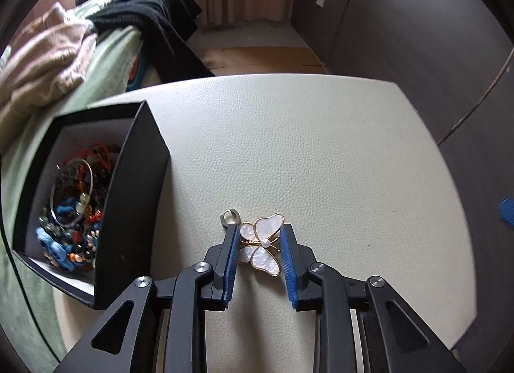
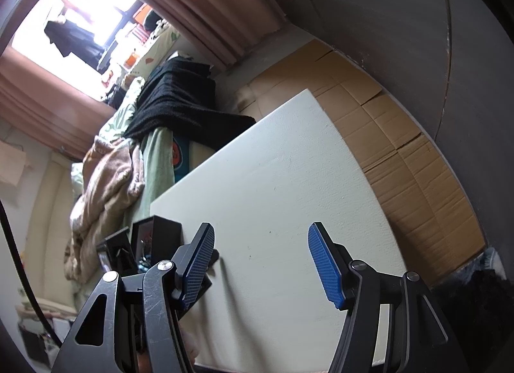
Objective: Organize jewelry
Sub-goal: 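Grasp the white butterfly pendant on the table with the left tool, then carry the pendant into the box with the left tool while the right tool grasps the small silver bead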
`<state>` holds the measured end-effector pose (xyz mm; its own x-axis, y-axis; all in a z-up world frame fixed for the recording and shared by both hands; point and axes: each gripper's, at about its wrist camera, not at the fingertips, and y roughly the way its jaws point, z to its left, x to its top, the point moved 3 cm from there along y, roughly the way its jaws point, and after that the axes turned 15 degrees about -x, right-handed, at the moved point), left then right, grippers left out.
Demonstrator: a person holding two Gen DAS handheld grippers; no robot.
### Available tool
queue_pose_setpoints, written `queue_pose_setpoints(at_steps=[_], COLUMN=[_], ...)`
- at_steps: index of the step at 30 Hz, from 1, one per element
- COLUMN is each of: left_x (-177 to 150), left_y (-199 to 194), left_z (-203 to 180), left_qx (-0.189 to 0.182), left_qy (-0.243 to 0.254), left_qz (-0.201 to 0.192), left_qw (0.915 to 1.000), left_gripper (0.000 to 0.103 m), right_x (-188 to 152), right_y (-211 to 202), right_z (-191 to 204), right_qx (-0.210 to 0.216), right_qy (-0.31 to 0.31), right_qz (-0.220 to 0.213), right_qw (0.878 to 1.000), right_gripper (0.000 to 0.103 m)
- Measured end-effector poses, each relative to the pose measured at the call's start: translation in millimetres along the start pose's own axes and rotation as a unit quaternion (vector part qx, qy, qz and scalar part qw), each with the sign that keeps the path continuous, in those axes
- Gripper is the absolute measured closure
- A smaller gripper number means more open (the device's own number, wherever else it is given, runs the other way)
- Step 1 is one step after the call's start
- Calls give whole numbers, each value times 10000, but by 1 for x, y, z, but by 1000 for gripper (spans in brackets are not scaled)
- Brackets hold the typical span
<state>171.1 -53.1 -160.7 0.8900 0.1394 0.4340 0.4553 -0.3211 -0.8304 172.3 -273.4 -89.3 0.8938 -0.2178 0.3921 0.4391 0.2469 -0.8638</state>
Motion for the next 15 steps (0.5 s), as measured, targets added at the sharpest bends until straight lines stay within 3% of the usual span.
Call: queue_pose_setpoints(at_steps=[15], left_x=[10], left_y=[-76], left_z=[26], left_qx=[-715], left_qy=[-409], left_qz=[-669], left_qw=[9944], left_gripper=[77], right_x=[-22], right_y=[34], right_z=[56], right_qx=[70], right_qy=[-888], right_qz=[262], right_qw=[9957], right_gripper=[41])
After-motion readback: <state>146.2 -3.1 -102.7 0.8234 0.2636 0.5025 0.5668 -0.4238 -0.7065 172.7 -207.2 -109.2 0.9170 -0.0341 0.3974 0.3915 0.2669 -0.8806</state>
